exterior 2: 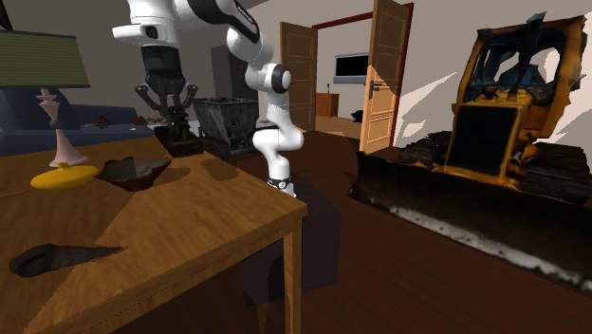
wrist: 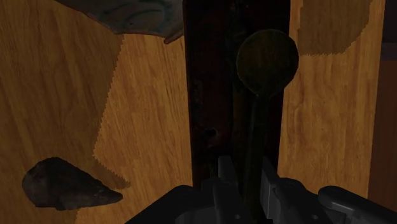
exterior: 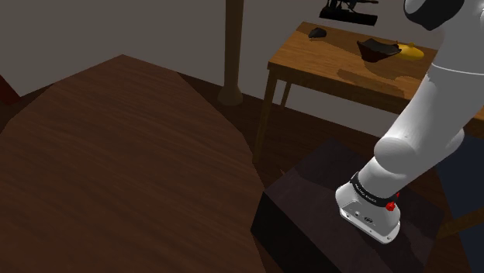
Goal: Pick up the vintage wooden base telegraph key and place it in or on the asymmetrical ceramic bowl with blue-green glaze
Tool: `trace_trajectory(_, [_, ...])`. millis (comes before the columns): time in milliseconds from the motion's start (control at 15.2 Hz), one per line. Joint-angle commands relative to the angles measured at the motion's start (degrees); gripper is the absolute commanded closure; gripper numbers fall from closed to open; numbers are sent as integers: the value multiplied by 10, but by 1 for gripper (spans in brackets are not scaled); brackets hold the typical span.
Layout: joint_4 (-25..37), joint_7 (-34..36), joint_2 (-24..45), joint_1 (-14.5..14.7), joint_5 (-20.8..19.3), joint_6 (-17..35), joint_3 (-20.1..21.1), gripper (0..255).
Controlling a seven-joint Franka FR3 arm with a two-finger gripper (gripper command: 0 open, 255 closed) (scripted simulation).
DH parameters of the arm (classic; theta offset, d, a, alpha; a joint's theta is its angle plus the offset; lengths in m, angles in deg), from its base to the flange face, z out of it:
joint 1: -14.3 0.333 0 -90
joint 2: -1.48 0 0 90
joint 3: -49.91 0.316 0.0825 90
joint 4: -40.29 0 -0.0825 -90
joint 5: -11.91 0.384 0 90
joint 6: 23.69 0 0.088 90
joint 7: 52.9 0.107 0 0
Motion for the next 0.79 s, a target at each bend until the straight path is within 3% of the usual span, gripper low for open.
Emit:
trace_trajectory(0, [-3, -28, -3, -18, 1, -2, -10, 255])
trace_trajectory(396, [32, -112, 22, -85, 24, -25, -39, 255])
trace_trajectory(726, [98, -184, 69, -162, 59, -58, -56, 255])
